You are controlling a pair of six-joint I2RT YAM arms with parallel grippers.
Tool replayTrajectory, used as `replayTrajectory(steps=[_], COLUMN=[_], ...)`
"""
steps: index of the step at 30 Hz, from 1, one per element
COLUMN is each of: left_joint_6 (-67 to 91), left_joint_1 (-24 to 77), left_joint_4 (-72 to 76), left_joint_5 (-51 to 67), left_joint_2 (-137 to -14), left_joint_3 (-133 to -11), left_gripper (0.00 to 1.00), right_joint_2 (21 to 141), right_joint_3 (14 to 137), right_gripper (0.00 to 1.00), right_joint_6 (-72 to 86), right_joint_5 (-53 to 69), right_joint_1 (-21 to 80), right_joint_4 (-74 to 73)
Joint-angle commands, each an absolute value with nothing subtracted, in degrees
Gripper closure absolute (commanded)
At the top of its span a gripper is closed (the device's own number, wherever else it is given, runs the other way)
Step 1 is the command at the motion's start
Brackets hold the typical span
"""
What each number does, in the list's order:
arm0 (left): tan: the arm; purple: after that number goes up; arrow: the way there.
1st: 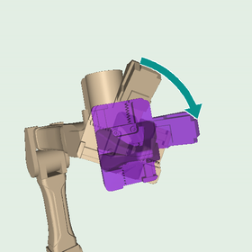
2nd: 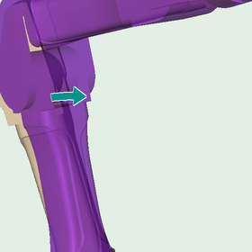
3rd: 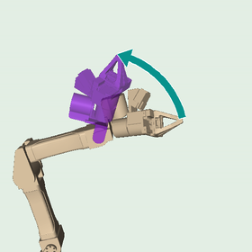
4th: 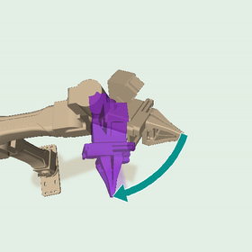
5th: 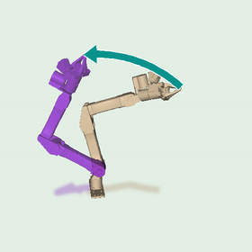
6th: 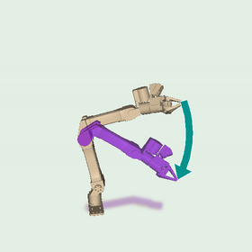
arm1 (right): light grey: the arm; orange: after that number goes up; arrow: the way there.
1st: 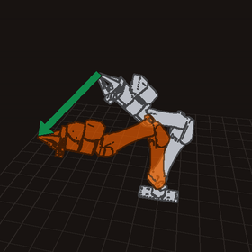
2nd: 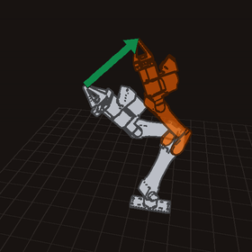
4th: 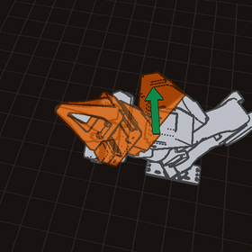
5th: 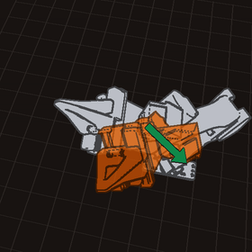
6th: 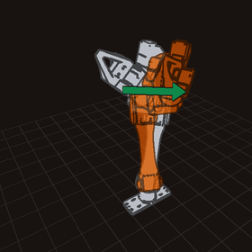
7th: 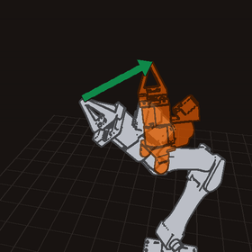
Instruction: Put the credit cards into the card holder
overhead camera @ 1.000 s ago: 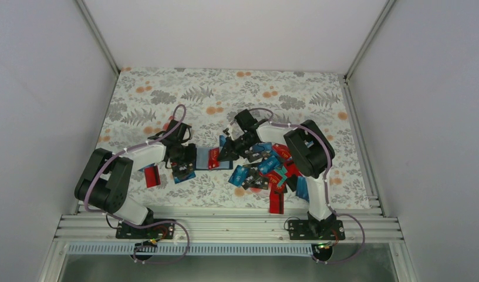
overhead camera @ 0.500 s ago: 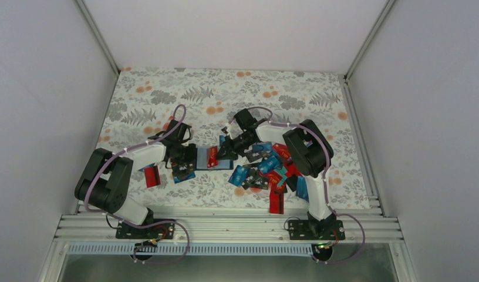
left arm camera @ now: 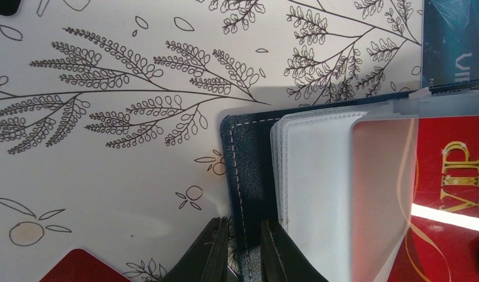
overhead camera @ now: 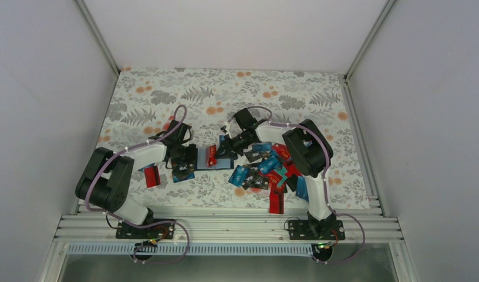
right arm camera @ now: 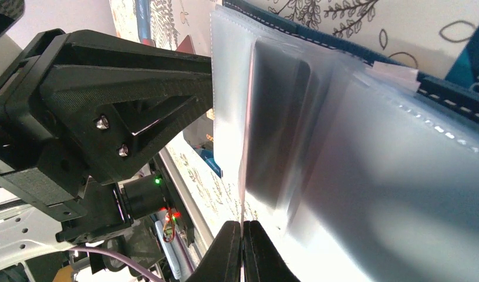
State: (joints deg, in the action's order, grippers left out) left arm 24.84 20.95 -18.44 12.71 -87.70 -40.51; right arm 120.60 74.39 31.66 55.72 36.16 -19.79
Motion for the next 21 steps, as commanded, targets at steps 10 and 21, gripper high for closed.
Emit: replayTrajectory(steps=[10,21], left_joint_6=[24.8,24.8], left_joint_1=[20.9,20.9], left_joint_4=[-17.3,-17.3], left_joint_5=[13.9,13.8], left_joint_2=[-88.2,-88.3], left_joint_3=[-40.5,-40.4], left_gripper=[0.85,0.85], right_joint_2=[123.0,124.2], right_joint_3=[74.4,74.3], right_gripper=[0.96,0.96], right_joint_6=[32.3,32.6], right_joint_5=[57.2,57.3], right_joint_1=[37.8,38.0], right_joint_4=[-16.3,-15.2])
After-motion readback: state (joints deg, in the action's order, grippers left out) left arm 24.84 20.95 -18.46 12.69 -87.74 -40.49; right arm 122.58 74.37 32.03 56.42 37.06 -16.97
